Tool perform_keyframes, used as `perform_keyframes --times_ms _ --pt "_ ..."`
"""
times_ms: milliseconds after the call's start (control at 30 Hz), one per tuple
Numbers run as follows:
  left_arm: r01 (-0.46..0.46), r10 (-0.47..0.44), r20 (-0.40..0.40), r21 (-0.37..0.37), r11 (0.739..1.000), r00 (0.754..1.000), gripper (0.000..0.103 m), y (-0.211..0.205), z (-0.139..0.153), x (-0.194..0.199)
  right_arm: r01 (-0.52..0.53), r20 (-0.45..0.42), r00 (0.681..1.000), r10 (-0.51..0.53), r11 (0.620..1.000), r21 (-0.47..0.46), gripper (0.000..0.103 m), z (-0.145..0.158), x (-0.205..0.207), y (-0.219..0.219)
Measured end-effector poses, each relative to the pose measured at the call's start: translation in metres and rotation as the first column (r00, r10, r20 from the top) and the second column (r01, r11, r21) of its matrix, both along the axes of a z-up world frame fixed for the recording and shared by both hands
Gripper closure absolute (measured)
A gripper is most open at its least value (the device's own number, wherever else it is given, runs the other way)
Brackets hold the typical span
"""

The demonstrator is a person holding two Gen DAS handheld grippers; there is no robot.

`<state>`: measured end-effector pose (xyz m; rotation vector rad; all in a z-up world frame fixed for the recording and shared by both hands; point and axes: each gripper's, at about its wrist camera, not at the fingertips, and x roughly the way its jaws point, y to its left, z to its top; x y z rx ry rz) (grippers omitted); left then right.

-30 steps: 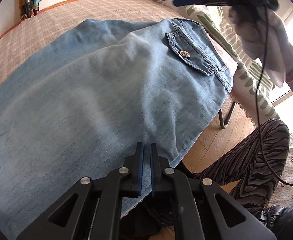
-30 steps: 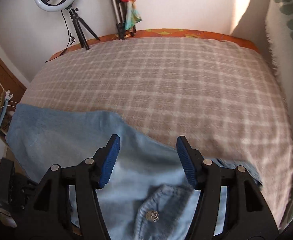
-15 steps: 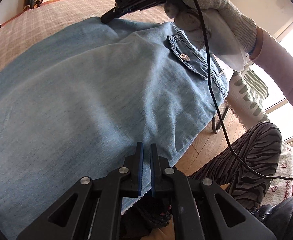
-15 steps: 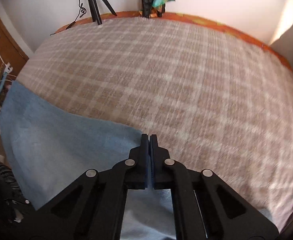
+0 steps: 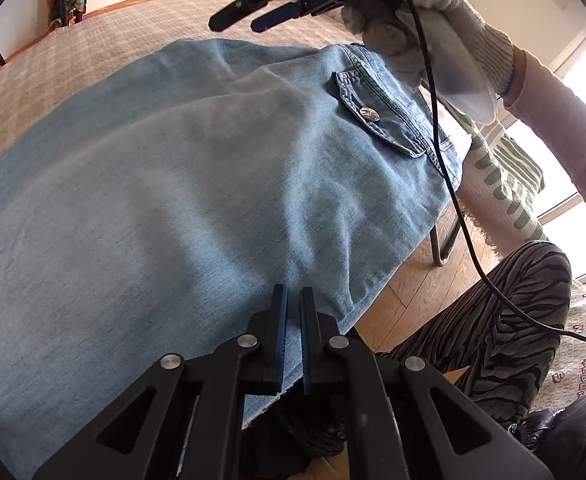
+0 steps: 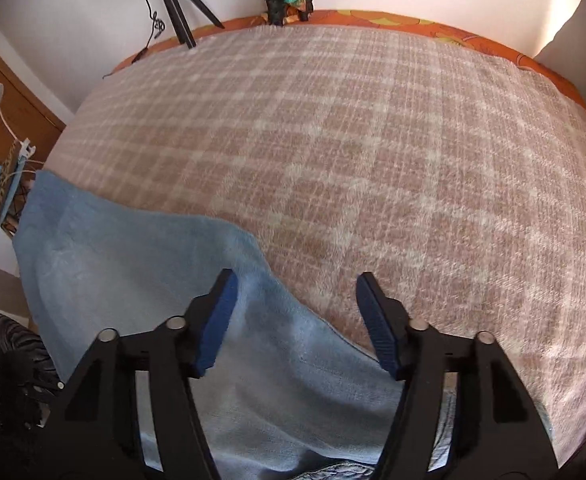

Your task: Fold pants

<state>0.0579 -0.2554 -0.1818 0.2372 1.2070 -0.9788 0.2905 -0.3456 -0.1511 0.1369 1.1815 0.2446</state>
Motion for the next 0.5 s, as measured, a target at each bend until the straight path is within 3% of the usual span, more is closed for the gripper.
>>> perform_keyframes --times_ms 67,100,200,300,367,467,500 --pt "0.004 -0.004 0.018 0.01 1.0 1.0 0.1 -0.001 0.001 -0.002 -0.027 -0.014 1.0 0.027 0.999 -0.034 0.094 -0.007 -0.003 0.014" --pt "0.007 -0.007 0.028 0.018 1.0 1.0 0.1 -0.003 0.001 -0.004 -0.035 0.014 0.999 0.036 0.996 -0.078 0.098 -0.002 -0.007 0.023" --pt "0.012 -0.014 0.051 0.035 0.999 0.999 0.1 -0.007 0.002 -0.007 -0.037 0.114 0.992 0.059 0.982 -0.187 0.102 0.019 -0.007 0.034" --pt "0.009 -0.01 0.084 0.011 1.0 0.996 0.099 -0.007 0.001 -0.01 0.103 0.116 0.99 -0.077 0.966 -0.237 0.103 0.015 0.014 0.013" --pt "-0.014 0.016 0.075 -0.022 1.0 0.997 0.099 -0.006 -0.001 -0.008 0.113 0.074 0.992 -0.101 0.976 -0.185 0.103 0.01 0.016 -0.004" --pt "-0.036 0.038 0.052 -0.049 0.998 0.998 0.099 -0.002 -0.002 -0.006 0.171 0.128 0.98 -0.154 0.976 -0.132 0.102 0.03 -0.006 -0.024" --pt "-0.039 0.042 0.05 -0.05 0.998 0.998 0.099 -0.002 -0.001 -0.005 0.186 0.138 0.976 -0.17 0.977 -0.105 0.095 0.037 -0.014 -0.031"
